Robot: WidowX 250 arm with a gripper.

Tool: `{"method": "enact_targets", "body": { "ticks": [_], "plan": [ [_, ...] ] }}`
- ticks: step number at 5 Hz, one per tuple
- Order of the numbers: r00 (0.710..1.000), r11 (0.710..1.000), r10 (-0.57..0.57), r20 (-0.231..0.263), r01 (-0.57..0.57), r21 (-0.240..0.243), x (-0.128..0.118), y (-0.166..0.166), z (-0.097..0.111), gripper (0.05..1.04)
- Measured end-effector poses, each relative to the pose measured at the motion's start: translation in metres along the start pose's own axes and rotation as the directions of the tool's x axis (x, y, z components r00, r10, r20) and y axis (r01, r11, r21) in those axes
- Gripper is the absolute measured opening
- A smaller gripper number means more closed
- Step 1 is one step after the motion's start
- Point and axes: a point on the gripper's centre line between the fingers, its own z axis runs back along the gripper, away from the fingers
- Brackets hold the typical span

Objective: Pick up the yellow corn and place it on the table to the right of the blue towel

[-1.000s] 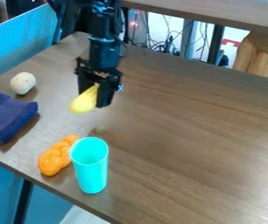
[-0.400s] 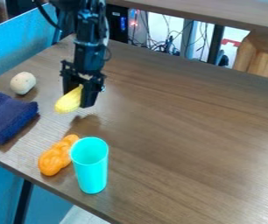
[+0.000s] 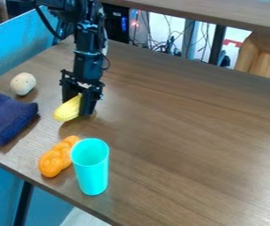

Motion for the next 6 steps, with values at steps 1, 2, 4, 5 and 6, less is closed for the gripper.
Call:
{"method": "enact_targets", "body": {
  "ticks": [1,2,4,5,6],
  "plan": [
    [1.0,1.0,0.002,0.009,-0.001,-0.02,0.001,-0.003,-0.001,0.729],
    [1.0,1.0,-0.017,0.012,0.018,-0.026,-0.002,-0.005,-0.002,0.972],
    [0.997,1.0,0.0,0.074,0.0,-0.012,-0.016,0.007,0.013,0.997],
    [0.992,1.0,0.009,0.126,-0.011,0.018,-0.021,0.008,0.034,0.997],
    [0.986,0.999,-0.005,0.167,-0.002,0.043,-0.027,-0.005,0.05,0.997]
  ]
}}
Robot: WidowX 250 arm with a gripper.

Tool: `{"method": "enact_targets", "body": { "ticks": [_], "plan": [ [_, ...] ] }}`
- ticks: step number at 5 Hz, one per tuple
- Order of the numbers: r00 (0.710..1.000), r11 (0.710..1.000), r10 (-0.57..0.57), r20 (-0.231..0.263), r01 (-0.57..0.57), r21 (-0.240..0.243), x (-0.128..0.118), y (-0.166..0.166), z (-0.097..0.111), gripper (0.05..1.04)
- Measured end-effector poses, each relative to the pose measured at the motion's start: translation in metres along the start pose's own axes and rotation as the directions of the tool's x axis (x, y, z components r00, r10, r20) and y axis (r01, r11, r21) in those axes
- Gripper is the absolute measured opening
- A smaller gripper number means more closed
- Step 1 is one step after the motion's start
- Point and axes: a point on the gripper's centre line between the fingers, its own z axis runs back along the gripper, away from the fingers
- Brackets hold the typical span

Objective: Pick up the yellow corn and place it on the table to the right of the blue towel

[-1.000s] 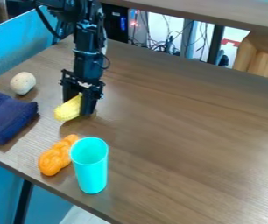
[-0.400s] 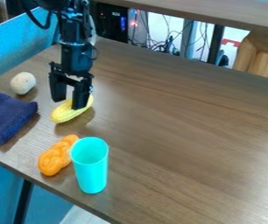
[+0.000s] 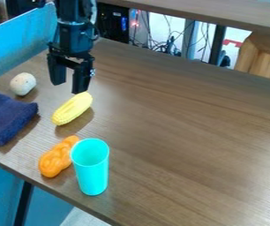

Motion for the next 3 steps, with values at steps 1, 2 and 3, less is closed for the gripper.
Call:
{"method": "enact_targets", "body": {
  "ticks": [1,2,3],
  "plan": [
    [0.998,0.999,-0.037,0.047,0.036,0.032,-0.012,-0.023,0.02,0.997],
    [0.991,0.996,-0.083,0.101,0.081,0.024,-0.033,-0.058,0.041,0.997],
    [0.984,0.987,-0.16,0.076,0.158,0.035,-0.06,-0.098,0.038,0.997]
  ]
}}
